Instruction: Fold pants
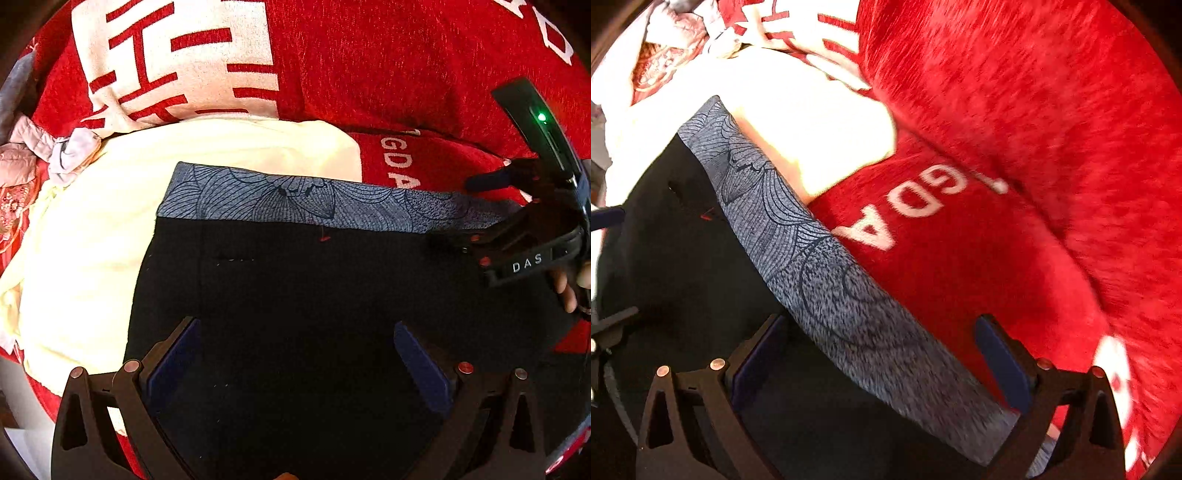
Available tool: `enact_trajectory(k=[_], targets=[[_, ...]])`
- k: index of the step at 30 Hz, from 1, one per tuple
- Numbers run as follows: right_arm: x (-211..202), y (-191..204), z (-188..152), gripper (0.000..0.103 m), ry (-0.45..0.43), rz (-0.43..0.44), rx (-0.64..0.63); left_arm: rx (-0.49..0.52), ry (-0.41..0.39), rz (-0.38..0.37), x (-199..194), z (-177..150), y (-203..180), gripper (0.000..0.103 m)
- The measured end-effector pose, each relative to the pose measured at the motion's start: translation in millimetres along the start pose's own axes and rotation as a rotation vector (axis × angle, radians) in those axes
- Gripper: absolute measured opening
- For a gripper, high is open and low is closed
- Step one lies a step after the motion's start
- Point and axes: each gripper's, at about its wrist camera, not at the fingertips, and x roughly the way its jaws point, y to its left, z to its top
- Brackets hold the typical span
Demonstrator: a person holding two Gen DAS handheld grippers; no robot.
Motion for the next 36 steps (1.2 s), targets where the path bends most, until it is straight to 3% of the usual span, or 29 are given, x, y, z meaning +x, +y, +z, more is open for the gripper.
enact_trajectory(k=[1, 2, 4, 5, 8, 10, 16, 19, 22, 23, 25, 27, 28, 32, 36], targets=[[0.0, 0.3, 0.6, 0.099, 0.002, 0.014, -0.012, -0.010, 0.004, -0.011, 1.8, 2.7, -0.1, 0.103], [-2.2, 1.8, 1.1, 0.090, 0.002, 0.040, -0.030, -0.022, 0.005, -0.023, 2.7, 4.8, 0.7, 0.103], [-10.3, 8.8, 2.2, 0.055, 0.000, 0.101, -0.064, -0.055, 0.009, -0.057, 3.3, 11.0, 4.6, 0.103], [-12.8, 13.8, 1.8, 0.025, 0.009, 0.135, -0.075, -0.071, 0.010, -0.073, 3.9, 15.2, 6.8, 0.103], [-17.4, 32.7, -3.6, 0.016, 0.011, 0.073, -0.133, -0.111, 0.016, -0.135, 5.7, 30.7, 11.4, 0.103], [-25.0, 43.3, -5.6, 0.014, -0.013, 0.034, -0.152, -0.153, 0.039, -0.169, 9.7, 43.8, 15.2, 0.103], [-82.0, 93.7, -43.2, 0.013, -0.213, -0.120, -0.227, -0.304, 0.103, -0.274, 20.8, 74.1, 21.7, 0.103], [-95.1, 106.8, -53.2, 0.013, -0.255, -0.205, -0.267, -0.352, 0.187, -0.339, 30.2, 78.8, 12.6, 0.103], [-93.2, 127.0, -62.6, 0.013, -0.271, -0.258, -0.300, -0.347, 0.208, -0.261, 35.7, 79.6, -0.8, 0.102], [-92.2, 128.9, -65.2, 0.013, -0.272, -0.260, -0.298, -0.340, 0.220, -0.227, 39.0, 78.3, -5.0, 0.095], [-89.4, 131.8, -64.8, 0.013, -0.274, -0.274, -0.293, -0.325, 0.275, -0.176, 46.3, 73.6, -10.4, 0.041], [-88.2, 134.0, -64.1, 0.013, -0.278, -0.272, -0.285, -0.357, 0.315, -0.221, 48.3, 65.0, -8.5, 0.024], [-88.7, 134.6, -64.2, 0.013, -0.282, -0.276, -0.284, -0.364, 0.292, -0.220, 41.5, 61.1, -6.5, 0.019], [-104.8, 141.0, -75.2, 0.012, -0.321, -0.300, -0.267, -0.352, 0.144, -0.219, -11.2, 34.8, -1.2, 0.018], [-131.9, 157.1, -93.1, 0.012, -0.378, -0.334, -0.230, -0.374, -0.016, -0.312, -68.1, -11.3, 15.1, 0.018]])
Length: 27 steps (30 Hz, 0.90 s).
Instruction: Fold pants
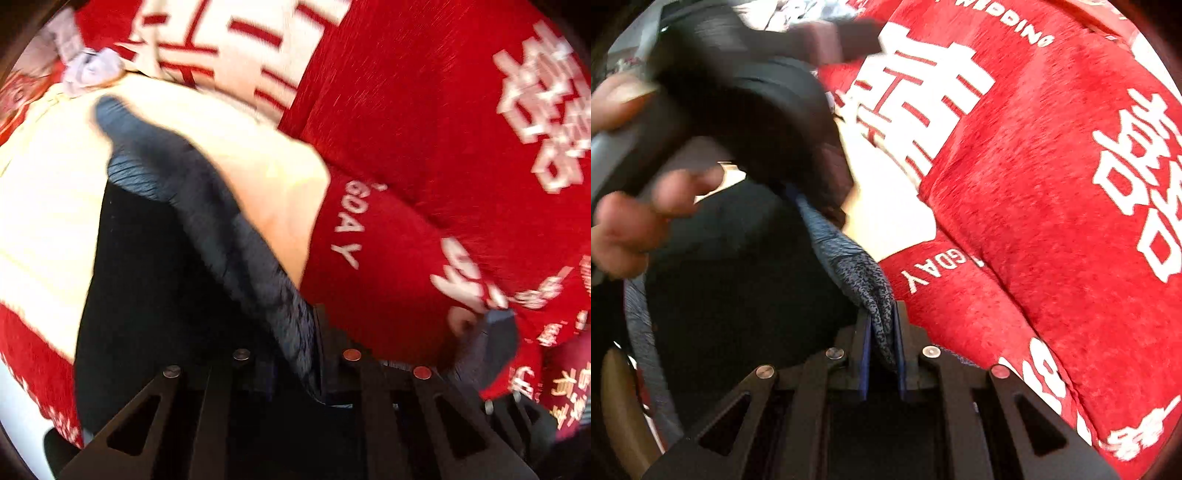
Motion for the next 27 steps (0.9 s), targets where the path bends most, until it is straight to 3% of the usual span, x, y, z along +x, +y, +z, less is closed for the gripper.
enact_trajectory(k=[4, 8, 11, 14, 17, 19, 21, 22, 24, 25, 27], targets=[[-36.9, 40.7, -14.4, 0.012, -0.026, -0.074, -0.039, 0.003, -0.044, -0.074, -34.4, -47.7, 24.8, 0.018], [-51.3, 93.9, -36.9, 0.012, -0.014, -0.103, -0.088, -0.012, -0.033, -0.113, -53.3, -94.1, 62.4, 0.018], [-49.5, 135.0, -59.5, 0.012, 0.032, -0.096, -0.123, -0.036, -0.002, -0.125, -45.8, -127.0, 88.4, 0.018], [-30.8, 167.5, -80.4, 0.012, 0.102, -0.123, -0.170, -0.104, 0.080, -0.158, -16.0, -150.2, 118.9, 0.018], [-14.6, 185.3, -91.1, 0.012, 0.140, -0.180, -0.207, -0.213, 0.113, -0.199, 0.4, -165.8, 150.2, 0.032], [-18.0, 190.7, -89.2, 0.019, 0.147, -0.205, -0.239, -0.246, 0.095, -0.191, -5.6, -167.3, 156.3, 0.032], [-30.6, 188.5, -86.4, 0.041, 0.138, -0.153, -0.221, -0.229, 0.084, -0.141, -14.1, -167.1, 156.3, 0.038], [-37.9, 186.1, -84.2, 0.046, 0.130, -0.128, -0.198, -0.217, 0.088, -0.113, -17.9, -167.7, 156.9, 0.061], [-57.1, 164.2, -77.5, 0.053, 0.103, -0.070, -0.096, -0.200, 0.043, -0.008, -32.5, -171.2, 158.8, 0.072], [-65.0, 151.6, -75.1, 0.054, 0.091, -0.053, -0.032, -0.185, 0.012, 0.028, -40.4, -173.3, 158.0, 0.072], [-73.2, 110.1, -71.4, 0.069, 0.082, -0.053, 0.141, -0.147, -0.010, 0.078, -51.2, -175.3, 153.1, 0.072]])
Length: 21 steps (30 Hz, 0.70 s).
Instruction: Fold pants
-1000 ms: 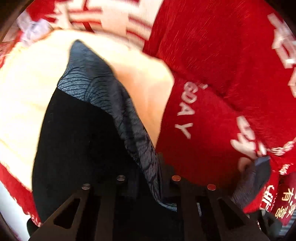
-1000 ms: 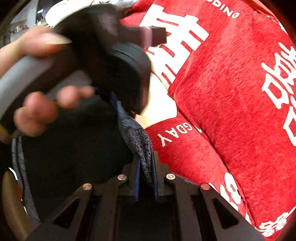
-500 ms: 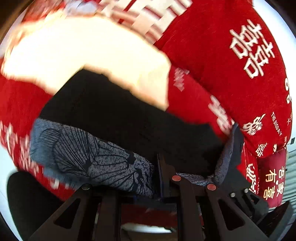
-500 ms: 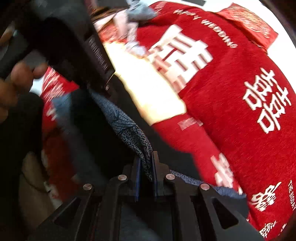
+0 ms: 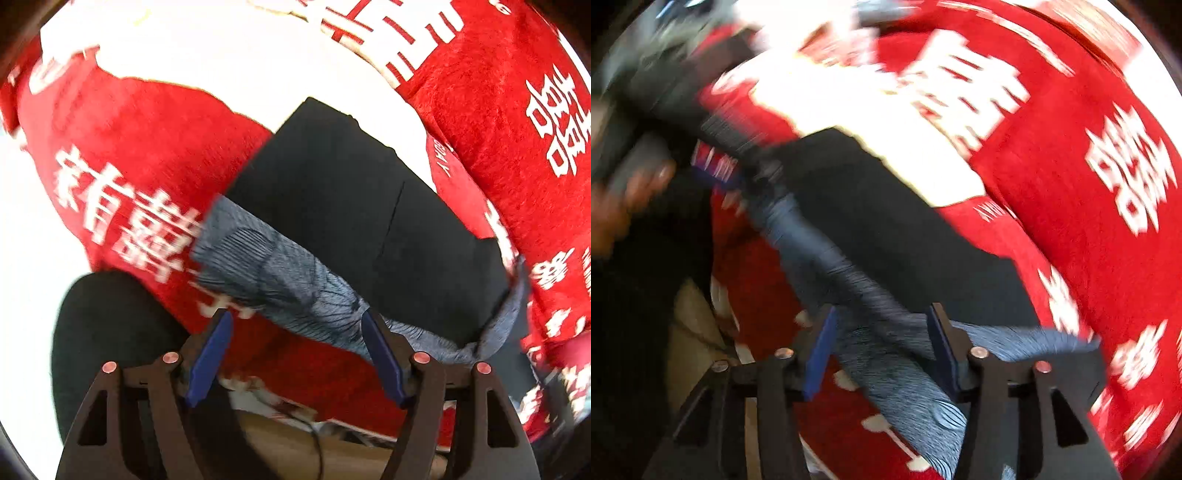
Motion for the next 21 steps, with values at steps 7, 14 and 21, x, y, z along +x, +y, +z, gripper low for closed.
enact_trajectory(k=[7, 14, 21], targets=[[59.5, -215.0, -2.2, 0.081, 0.181, -0.193, 0.664, 0.172, -0.031, 0.003, -12.1, 0.3, -70.2, 0.072], [153.9, -313.2, -14.3, 0.082, 0.530, -0.300, 0.902, 0.364, 0.080, 0.031, 49.4, 0.0, -165.3, 0.079], [132.3, -306.3, -33.4, 0.005, 0.509, -0.254, 0.899, 0.443, 0.113, 0.081, 72.2, -8.5, -190.1, 0.079]])
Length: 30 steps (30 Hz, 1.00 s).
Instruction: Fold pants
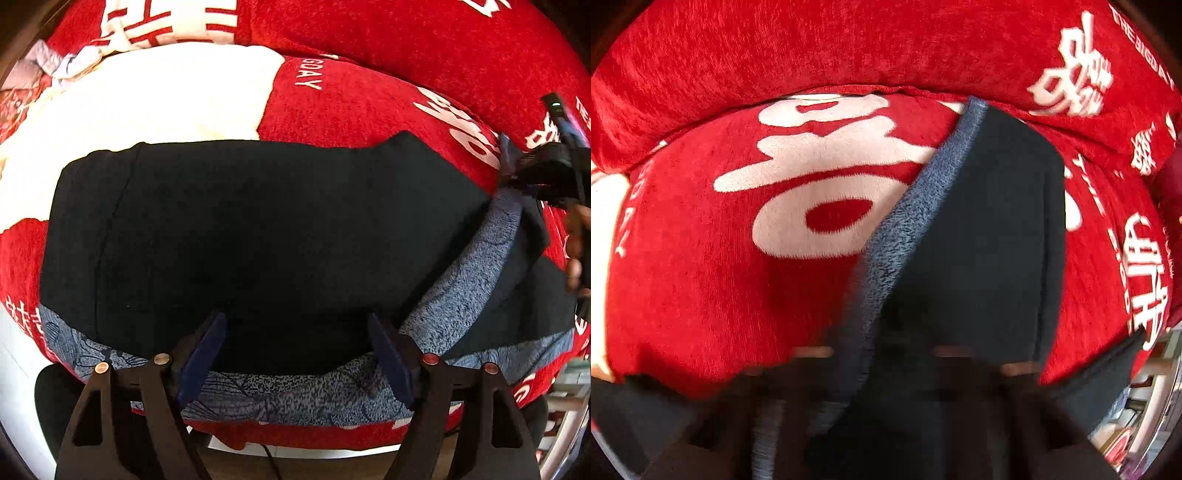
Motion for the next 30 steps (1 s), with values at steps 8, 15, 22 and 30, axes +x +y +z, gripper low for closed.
enact_trajectory(k=[8, 15, 22, 30], targets=[[-83.9, -104.5, -125.9, 0.005, -0.230, 0.058, 0.187, 0.073, -0.032, -0.055, -16.7, -17.0, -10.9, 0.079], [-49.3, -147.7, -210.9, 0.005, -0.168, 0.077, 0.269, 0.216, -0.007, -0.035, -4.7, -39.8, -58.1, 0.079], [-46.2, -135.4, -226.5, 0.027, -0.224, -0.061, 0.098, 0.317, -0.027, 0.043, 3.5, -52.5, -90.8, 0.088], [-68.6, -50.6, -252.6, 0.081, -0.532, -0.500, -0.452, 0.297, -0.023, 0.024, 5.5, -47.4, -93.4, 0.088]])
